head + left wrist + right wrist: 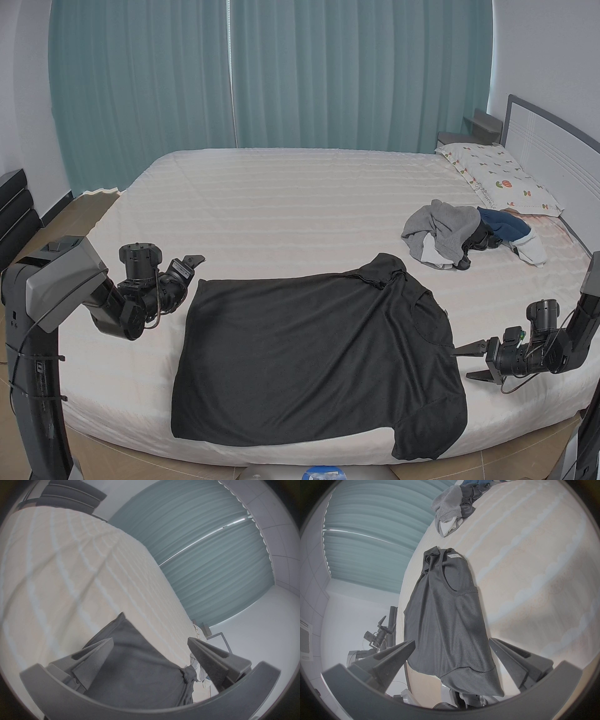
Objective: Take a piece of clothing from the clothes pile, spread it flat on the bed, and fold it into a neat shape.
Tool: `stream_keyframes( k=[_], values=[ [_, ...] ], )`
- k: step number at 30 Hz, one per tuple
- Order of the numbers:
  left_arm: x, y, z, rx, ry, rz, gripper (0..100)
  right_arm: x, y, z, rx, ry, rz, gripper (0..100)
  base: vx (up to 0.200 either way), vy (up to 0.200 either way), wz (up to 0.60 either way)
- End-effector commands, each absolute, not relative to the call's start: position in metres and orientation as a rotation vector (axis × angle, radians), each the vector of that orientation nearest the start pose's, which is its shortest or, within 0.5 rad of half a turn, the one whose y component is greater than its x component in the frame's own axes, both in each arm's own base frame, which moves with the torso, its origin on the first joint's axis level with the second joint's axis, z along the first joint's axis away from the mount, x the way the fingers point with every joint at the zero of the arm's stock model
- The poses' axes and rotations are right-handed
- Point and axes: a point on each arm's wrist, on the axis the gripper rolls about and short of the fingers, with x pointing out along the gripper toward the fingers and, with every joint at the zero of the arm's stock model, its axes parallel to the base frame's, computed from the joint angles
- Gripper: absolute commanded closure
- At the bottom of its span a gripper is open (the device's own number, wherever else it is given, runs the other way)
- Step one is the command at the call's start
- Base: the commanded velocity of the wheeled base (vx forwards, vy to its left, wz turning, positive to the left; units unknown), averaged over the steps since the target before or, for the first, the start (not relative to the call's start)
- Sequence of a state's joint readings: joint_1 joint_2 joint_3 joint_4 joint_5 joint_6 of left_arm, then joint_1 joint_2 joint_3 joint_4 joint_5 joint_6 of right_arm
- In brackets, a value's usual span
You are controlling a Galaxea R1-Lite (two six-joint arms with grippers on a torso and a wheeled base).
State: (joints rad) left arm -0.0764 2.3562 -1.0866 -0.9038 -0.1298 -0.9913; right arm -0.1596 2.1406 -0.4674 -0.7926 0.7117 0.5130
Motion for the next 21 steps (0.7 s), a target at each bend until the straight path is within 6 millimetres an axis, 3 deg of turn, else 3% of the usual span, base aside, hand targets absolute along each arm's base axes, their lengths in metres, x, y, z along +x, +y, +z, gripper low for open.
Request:
stream_keyframes(
  k=[1, 7, 21],
  values=[
    [0.477, -0.049, 0.006, -0.941, 0.435, -0.026, 0, 0.279, -0.032, -0.005, 0.859, 0.941, 0.309, 0, 0.0, 0.0, 0.0],
    [0.509, -0.054, -0.02, -0.927, 0.389, 0.019, 0, 0.279, -0.032, -0.005, 0.86, 0.942, 0.308, 0, 0.0, 0.0, 0.0],
    [0.524, -0.054, -0.034, -0.89, 0.339, 0.117, 0, 0.278, -0.031, -0.006, 0.857, 0.945, 0.31, 0, 0.0, 0.0, 0.0]
  ],
)
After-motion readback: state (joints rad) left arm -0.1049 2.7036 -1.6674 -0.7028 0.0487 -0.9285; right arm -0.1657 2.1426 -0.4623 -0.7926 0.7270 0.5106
